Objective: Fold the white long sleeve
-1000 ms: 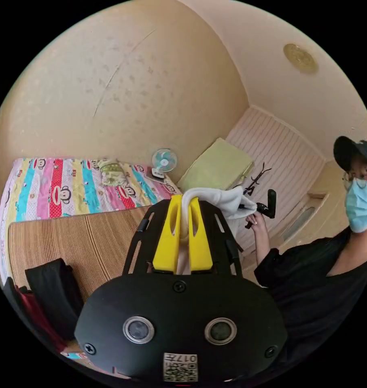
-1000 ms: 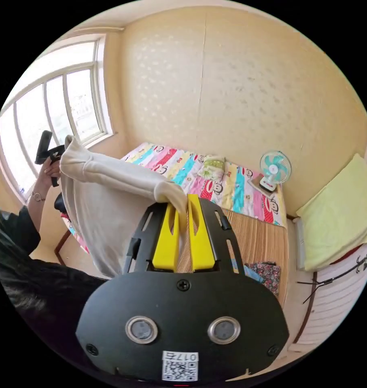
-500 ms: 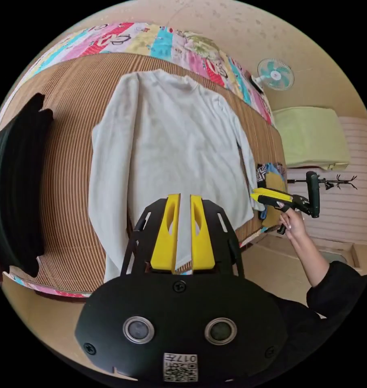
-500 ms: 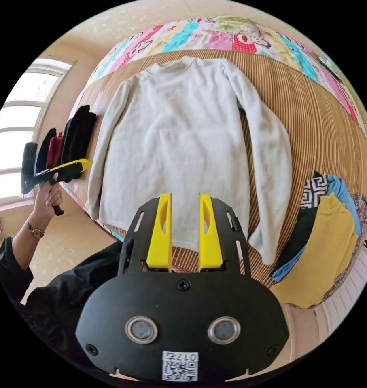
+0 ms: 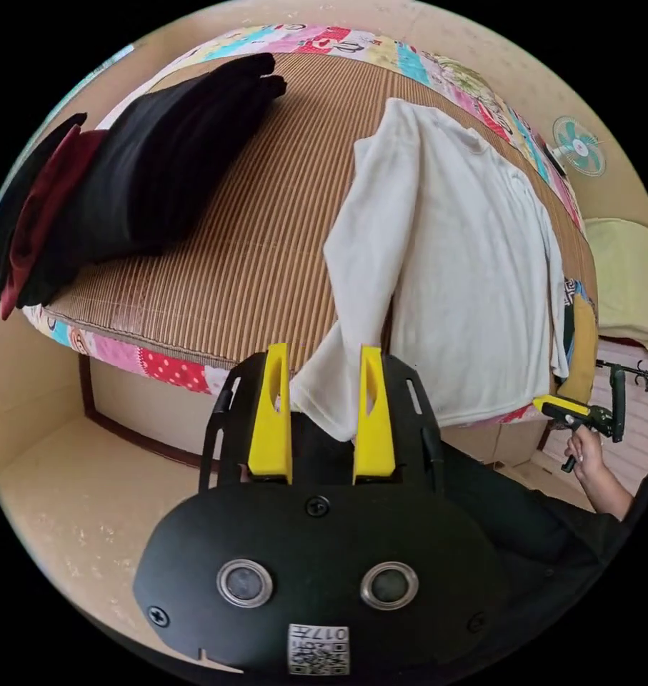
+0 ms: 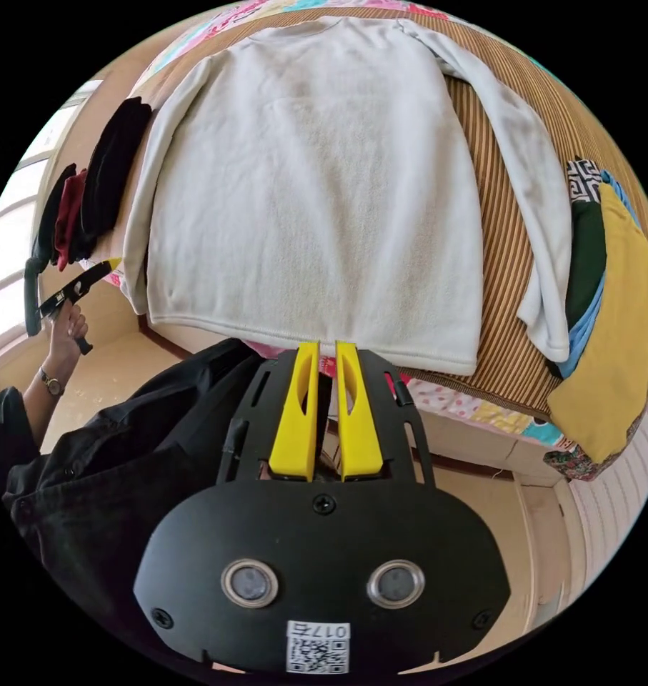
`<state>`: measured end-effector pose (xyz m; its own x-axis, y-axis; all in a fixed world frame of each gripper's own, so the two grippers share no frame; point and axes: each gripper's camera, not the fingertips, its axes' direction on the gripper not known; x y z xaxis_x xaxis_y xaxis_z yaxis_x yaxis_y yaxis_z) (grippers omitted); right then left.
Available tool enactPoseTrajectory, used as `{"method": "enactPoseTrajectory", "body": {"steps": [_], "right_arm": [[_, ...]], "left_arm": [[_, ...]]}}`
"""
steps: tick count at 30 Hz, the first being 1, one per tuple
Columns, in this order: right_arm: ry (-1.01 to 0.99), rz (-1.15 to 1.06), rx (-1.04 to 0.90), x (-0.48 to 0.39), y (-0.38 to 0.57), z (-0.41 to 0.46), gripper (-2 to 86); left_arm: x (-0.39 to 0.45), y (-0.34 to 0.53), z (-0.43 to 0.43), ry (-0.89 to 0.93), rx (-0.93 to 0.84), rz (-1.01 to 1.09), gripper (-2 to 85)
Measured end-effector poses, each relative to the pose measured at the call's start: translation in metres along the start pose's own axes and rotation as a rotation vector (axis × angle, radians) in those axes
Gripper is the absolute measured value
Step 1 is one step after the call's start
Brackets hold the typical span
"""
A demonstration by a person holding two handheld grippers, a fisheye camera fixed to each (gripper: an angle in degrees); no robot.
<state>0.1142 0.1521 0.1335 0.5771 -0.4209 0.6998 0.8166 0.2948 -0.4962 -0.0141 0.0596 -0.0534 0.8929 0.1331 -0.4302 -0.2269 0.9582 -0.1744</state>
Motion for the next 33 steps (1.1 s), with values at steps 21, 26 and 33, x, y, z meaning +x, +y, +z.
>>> {"method": "enactPoseTrajectory", "body": {"steps": [21, 26, 33], "right_arm": [[-0.236, 0.207, -0.079, 0.062, -0.012, -0.022, 2.7], [-0.256, 0.211, -0.109, 0.069, 0.002, -0.024, 2.8], [-0.253, 0.157, -0.119, 0.074, 0.017, -0.038, 3.1]], "left_arm": [[-0.317, 0.074, -0.161, 0.487, 0.388, -0.892, 12.1], [-0.306, 0.062, -0.136, 0.541, 0.421, -0.816, 12.6], [-0.346, 0.010, -0.184, 0.322, 0.505, -0.558, 15.8]]}}
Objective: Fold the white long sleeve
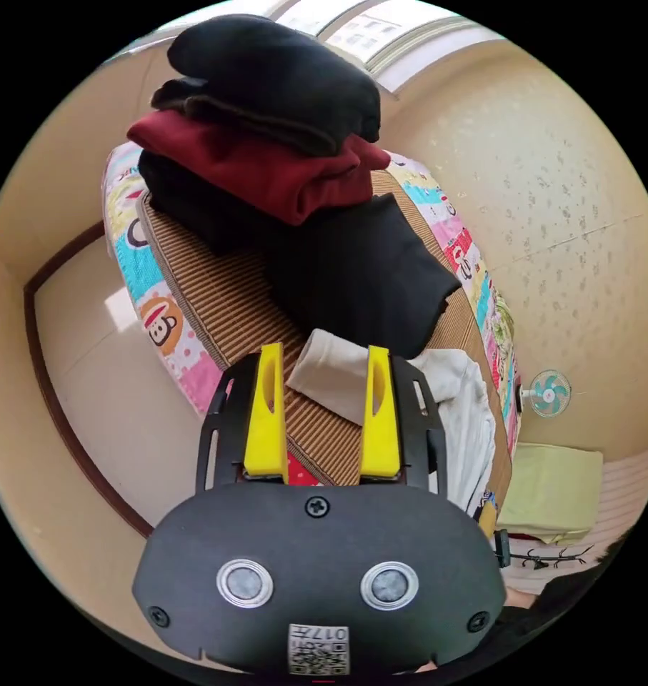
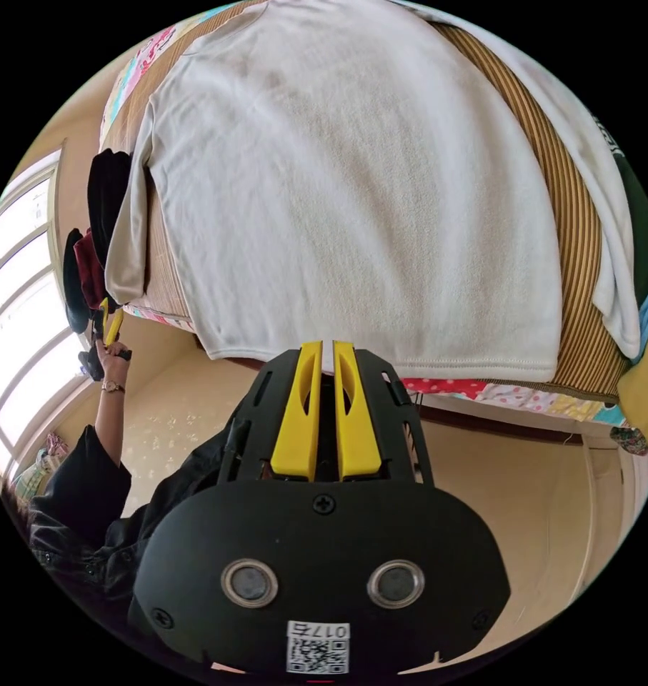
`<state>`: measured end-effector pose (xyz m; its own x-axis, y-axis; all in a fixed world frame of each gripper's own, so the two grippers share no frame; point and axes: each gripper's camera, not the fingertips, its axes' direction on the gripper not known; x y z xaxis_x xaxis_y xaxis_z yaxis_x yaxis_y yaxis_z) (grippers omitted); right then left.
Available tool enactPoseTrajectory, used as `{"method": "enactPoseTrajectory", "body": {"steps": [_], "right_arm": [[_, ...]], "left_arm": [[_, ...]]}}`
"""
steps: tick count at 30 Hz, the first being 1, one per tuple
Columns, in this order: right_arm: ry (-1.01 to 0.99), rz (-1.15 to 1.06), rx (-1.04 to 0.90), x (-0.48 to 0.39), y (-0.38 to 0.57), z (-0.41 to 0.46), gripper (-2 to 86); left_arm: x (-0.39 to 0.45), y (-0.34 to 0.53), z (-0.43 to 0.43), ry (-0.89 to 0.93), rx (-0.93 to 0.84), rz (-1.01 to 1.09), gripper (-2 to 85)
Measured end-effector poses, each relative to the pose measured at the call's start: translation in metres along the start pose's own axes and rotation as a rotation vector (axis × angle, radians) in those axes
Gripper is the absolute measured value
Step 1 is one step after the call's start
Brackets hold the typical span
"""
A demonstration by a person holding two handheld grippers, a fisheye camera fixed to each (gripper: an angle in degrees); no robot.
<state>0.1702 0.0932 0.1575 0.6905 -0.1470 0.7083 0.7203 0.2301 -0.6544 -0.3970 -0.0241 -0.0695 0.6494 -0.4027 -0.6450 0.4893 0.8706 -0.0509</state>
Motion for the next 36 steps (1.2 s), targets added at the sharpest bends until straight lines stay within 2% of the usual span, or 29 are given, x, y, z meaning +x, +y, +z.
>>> {"method": "enactPoseTrajectory", "body": {"steps": [2, 5, 10, 13, 16, 18, 20, 22, 24, 26, 29, 32, 34, 36], "right_arm": [[-0.001, -0.018, 0.000, 0.002, 0.004, -0.002, 3.2], [-0.022, -0.062, -0.011, 0.004, 0.015, -0.007, 4.0], [-0.012, -0.332, 0.088, -0.048, 0.041, -0.037, 8.3], [-0.019, -0.582, 0.159, -0.136, 0.065, -0.060, 13.6], [0.038, -0.862, 0.372, -0.243, 0.110, -0.082, 17.2], [0.085, -1.038, 0.631, -0.308, 0.147, -0.088, 17.7], [0.158, -1.111, 0.795, -0.347, 0.159, -0.080, 17.3], [0.225, -1.107, 0.907, -0.375, 0.153, -0.076, 15.5], [0.209, -1.046, 1.059, -0.384, 0.135, -0.098, 8.2], [0.103, -0.981, 1.093, -0.368, 0.116, -0.137, 6.2], [-0.103, -0.830, 1.124, -0.290, 0.072, -0.204, 5.6], [-0.188, -0.682, 1.006, -0.179, 0.002, -0.229, 7.6], [-0.102, -0.472, 0.849, -0.105, -0.046, -0.216, 10.6], [-0.099, -0.217, 0.664, -0.012, -0.068, -0.195, 13.1]], "left_arm": [[-0.007, -0.017, 0.016, 0.039, -0.081, 0.064, 13.4], [-0.023, -0.026, 0.037, 0.224, -0.290, 0.052, 4.6], [0.028, 0.000, -0.074, 0.333, -0.139, 0.085, 3.5], [0.101, 0.021, -0.144, 0.418, -0.069, 0.147, 3.8], [0.170, 0.036, -0.178, 0.435, -0.080, 0.107, 4.0], [0.215, 0.047, -0.185, 0.505, -0.091, 0.062, 4.1], [0.243, 0.056, -0.185, 0.590, -0.103, 0.024, 4.1], [0.266, 0.064, -0.184, 0.675, -0.119, -0.012, 4.9], [0.288, 0.074, -0.191, 0.722, -0.114, 0.016, 6.5], [0.300, 0.083, -0.200, 0.731, -0.085, 0.106, 5.0], [0.310, 0.107, -0.211, 0.765, -0.032, 0.268, 5.3], [0.317, 0.136, -0.180, 0.636, -0.121, 0.374, 6.8], [0.318, 0.160, -0.138, 0.509, -0.195, 0.458, 7.7], [0.308, 0.195, -0.061, 0.243, -0.293, 0.543, 8.8]]}}
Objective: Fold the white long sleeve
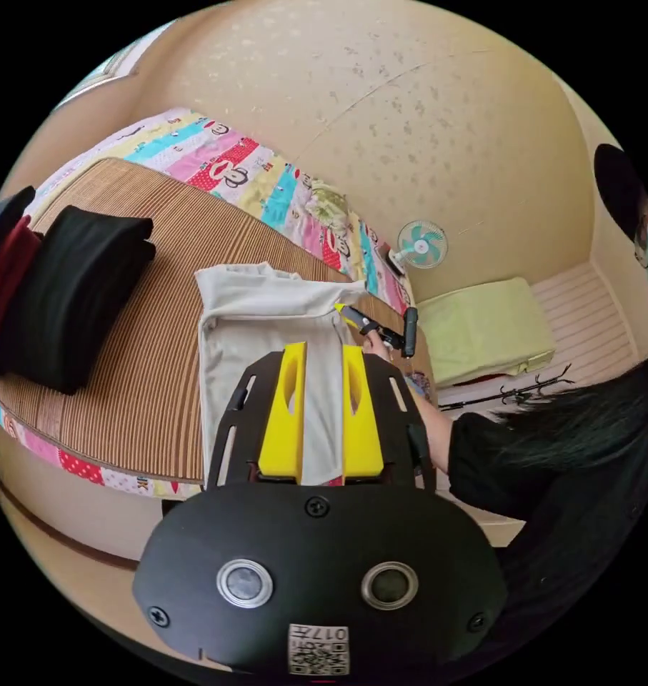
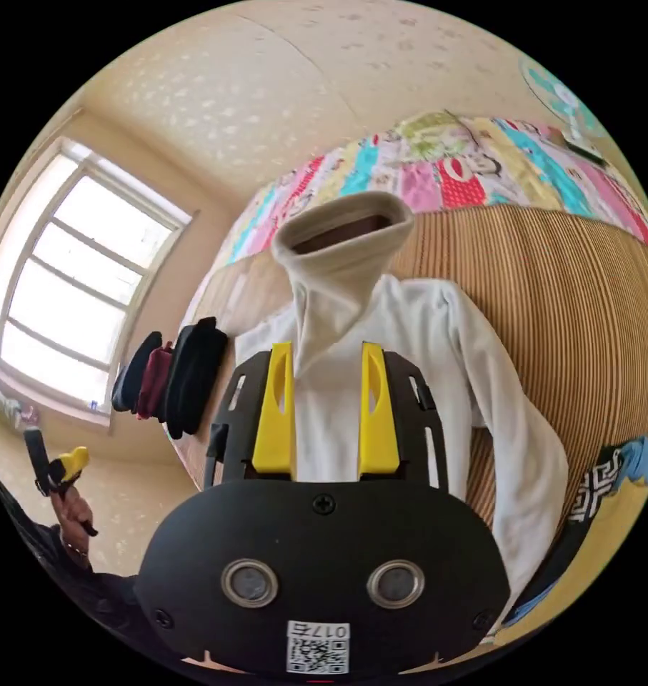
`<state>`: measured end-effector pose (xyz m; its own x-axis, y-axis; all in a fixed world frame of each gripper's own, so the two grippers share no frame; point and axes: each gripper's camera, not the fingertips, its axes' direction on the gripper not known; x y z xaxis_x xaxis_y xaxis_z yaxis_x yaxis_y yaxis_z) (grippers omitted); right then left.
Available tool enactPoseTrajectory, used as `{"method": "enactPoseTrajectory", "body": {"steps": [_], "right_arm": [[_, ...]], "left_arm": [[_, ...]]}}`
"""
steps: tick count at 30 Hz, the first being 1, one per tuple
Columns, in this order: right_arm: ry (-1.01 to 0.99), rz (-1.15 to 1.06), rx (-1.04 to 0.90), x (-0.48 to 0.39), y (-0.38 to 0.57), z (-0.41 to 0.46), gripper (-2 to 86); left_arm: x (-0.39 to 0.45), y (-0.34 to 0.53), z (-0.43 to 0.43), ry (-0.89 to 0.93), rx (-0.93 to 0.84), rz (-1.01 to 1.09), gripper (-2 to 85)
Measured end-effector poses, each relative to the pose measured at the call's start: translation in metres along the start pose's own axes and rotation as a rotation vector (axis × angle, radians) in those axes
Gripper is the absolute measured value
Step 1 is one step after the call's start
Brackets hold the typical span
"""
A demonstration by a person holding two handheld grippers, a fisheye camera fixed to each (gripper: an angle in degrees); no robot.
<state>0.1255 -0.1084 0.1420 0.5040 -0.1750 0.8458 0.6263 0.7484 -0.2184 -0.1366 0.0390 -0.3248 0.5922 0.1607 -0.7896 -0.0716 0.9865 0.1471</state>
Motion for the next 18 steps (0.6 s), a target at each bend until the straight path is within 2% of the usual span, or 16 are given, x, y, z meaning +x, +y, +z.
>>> {"method": "enactPoseTrajectory", "body": {"steps": [2, 4, 7, 9, 11, 12, 13, 15, 16, 18], "right_arm": [[0.003, 0.076, -0.031, 0.030, 0.028, -0.015, 13.6], [0.067, 0.060, -0.049, 0.029, 0.062, -0.032, 13.8], [0.195, 0.015, -0.176, 0.009, 0.120, -0.030, 13.6], [0.231, 0.042, -0.303, -0.002, 0.169, -0.008, 13.3], [0.213, 0.075, -0.308, -0.017, 0.203, 0.002, 13.2], [0.204, 0.090, -0.271, -0.036, 0.218, -0.002, 13.0], [0.196, 0.095, -0.304, -0.044, 0.221, 0.000, 12.9], [0.154, 0.056, -0.397, -0.077, 0.221, -0.006, 11.6], [0.168, 0.047, -0.352, -0.085, 0.221, -0.017, 11.2], [0.382, 0.057, -0.182, -0.106, 0.217, -0.065, 11.0]], "left_arm": [[-0.025, 0.015, 0.063, -0.133, -0.131, -0.024, 9.9], [-0.057, 0.029, 0.115, -0.162, -0.230, -0.089, 10.9], [-0.103, 0.048, 0.180, -0.245, -0.377, -0.193, 11.1], [-0.122, 0.063, 0.220, -0.436, -0.518, -0.174, 8.9], [-0.112, 0.068, 0.229, -0.506, -0.536, -0.012, 5.3], [-0.105, 0.067, 0.236, -0.563, -0.618, 0.111, 3.6], [-0.106, 0.065, 0.237, -0.604, -0.653, 0.137, 3.1], [-0.128, 0.055, 0.214, -0.676, -0.642, 0.042, 1.7], [-0.137, 0.052, 0.205, -0.663, -0.619, 0.000, 1.5], [-0.172, 0.045, 0.171, -0.518, -0.539, -0.169, 1.0]]}}
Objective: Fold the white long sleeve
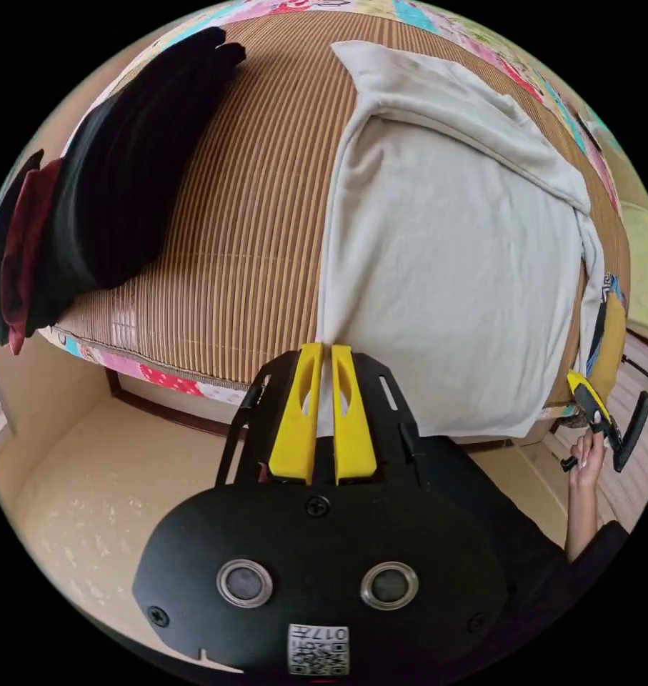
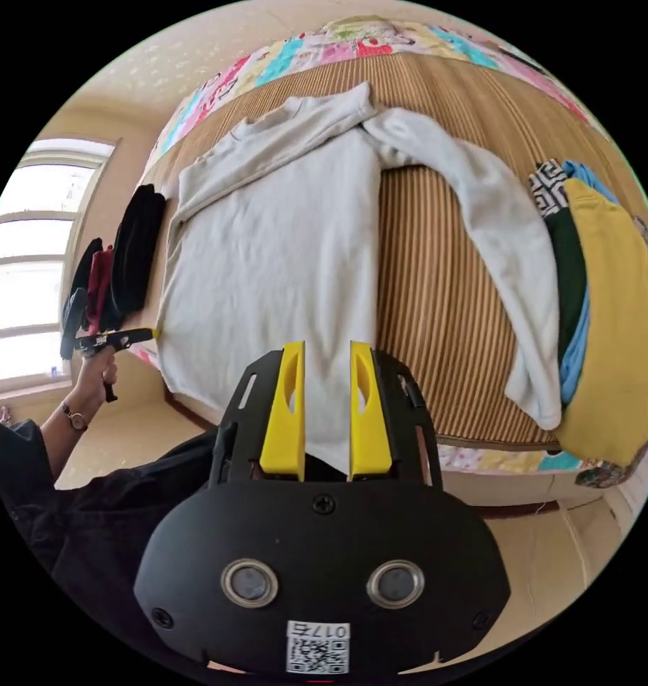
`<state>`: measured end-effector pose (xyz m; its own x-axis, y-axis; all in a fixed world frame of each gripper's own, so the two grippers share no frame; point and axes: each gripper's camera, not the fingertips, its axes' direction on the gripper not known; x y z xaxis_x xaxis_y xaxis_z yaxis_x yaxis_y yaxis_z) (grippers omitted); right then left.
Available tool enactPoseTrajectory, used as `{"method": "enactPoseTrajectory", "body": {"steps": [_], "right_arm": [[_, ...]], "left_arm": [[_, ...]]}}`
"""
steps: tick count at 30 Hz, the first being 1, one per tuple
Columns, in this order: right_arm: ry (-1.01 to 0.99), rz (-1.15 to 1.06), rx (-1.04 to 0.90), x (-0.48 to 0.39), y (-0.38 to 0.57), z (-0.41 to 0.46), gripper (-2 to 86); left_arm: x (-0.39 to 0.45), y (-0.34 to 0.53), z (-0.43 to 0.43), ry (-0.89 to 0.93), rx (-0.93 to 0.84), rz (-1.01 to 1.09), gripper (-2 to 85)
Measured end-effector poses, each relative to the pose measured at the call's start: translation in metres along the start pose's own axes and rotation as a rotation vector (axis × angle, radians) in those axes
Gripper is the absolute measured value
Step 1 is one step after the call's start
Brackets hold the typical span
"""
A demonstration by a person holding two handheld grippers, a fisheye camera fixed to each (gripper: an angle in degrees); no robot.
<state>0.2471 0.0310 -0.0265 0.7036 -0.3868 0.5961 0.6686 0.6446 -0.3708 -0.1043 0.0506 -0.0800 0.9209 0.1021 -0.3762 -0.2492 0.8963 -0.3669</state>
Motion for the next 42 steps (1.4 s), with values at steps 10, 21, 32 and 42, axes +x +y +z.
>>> {"method": "enactPoseTrajectory", "body": {"steps": [10, 21, 32, 42], "right_arm": [[0.616, -0.197, -0.402, 0.062, -0.041, 0.033, 6.0], [-0.171, 0.368, 0.290, 0.273, -0.073, -0.306, 4.7], [-0.557, 0.874, 0.535, 0.348, 0.060, -0.231, 11.3], [-0.525, 0.845, 0.711, 0.300, -0.010, -0.267, 4.6]], "left_arm": [[-0.008, -0.009, -0.040, 0.025, 0.064, 0.044, 0.3], [0.046, -0.034, -0.058, 0.070, -0.016, 0.131, -0.5], [0.062, -0.044, -0.066, 0.077, -0.083, 0.143, -0.5], [0.020, -0.039, -0.075, 0.192, -0.091, 0.000, 0.0]]}}
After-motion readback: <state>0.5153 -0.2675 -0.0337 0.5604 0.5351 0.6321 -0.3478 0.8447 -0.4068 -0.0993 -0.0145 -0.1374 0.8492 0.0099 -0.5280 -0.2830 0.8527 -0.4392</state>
